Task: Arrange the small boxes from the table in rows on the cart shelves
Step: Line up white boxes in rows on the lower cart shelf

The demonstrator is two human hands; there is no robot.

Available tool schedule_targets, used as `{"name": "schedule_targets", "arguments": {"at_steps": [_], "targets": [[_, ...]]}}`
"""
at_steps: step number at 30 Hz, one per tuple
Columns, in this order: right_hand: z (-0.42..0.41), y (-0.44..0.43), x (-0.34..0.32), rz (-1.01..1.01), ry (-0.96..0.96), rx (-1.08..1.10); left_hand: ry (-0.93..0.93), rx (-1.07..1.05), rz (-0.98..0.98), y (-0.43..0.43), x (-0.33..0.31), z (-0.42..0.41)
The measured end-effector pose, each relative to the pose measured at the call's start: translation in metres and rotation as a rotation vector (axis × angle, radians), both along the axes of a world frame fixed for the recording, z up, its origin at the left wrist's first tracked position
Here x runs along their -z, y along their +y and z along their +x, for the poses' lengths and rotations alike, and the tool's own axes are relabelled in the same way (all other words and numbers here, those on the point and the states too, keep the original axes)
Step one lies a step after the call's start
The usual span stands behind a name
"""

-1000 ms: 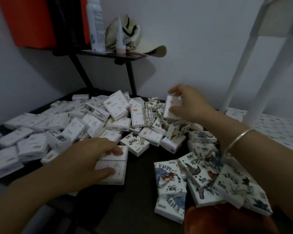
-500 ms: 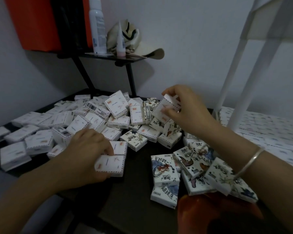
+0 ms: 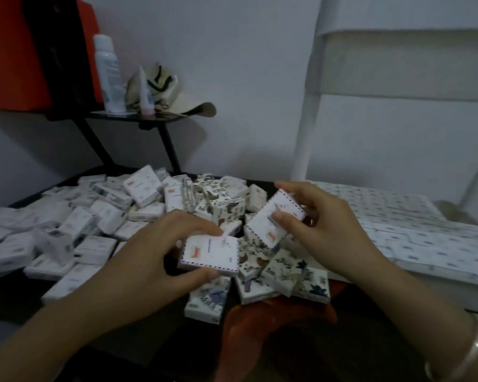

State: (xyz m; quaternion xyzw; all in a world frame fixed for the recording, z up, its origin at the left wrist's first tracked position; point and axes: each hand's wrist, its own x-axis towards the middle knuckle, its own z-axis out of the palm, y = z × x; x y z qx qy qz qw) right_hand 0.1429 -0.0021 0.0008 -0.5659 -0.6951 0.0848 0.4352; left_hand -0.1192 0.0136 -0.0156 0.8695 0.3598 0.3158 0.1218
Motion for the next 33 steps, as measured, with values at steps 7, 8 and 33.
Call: {"name": "schedule_targets", "arguments": {"at_steps": [7,8,33], "targets": [[0.088,-0.054,0.004,-0.123,0.375,0.062,-0.107,0.246,-0.042,-0.002,0.004,0.098],[0.102,-0.061,0.003,-0.125,0.385,0.085,-0.124,0.276,-0.06,0.0,0.005,0.114],[0.278,0.001,-0.002,-0.062,0.226,0.676,-0.446,0.285,-0.599,0.082,0.013,0.332]]}}
